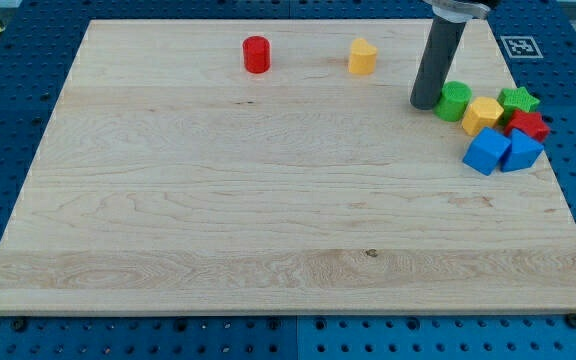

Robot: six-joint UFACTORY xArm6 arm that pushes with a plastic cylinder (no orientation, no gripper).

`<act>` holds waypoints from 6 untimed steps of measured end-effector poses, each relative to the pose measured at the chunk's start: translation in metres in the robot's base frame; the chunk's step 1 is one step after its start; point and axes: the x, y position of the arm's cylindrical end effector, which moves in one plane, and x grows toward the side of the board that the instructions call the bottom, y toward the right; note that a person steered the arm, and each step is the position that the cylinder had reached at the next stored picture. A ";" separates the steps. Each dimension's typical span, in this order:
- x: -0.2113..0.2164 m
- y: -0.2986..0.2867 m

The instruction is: Place your hand in between red circle and yellow heart

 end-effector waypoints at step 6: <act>-0.041 -0.089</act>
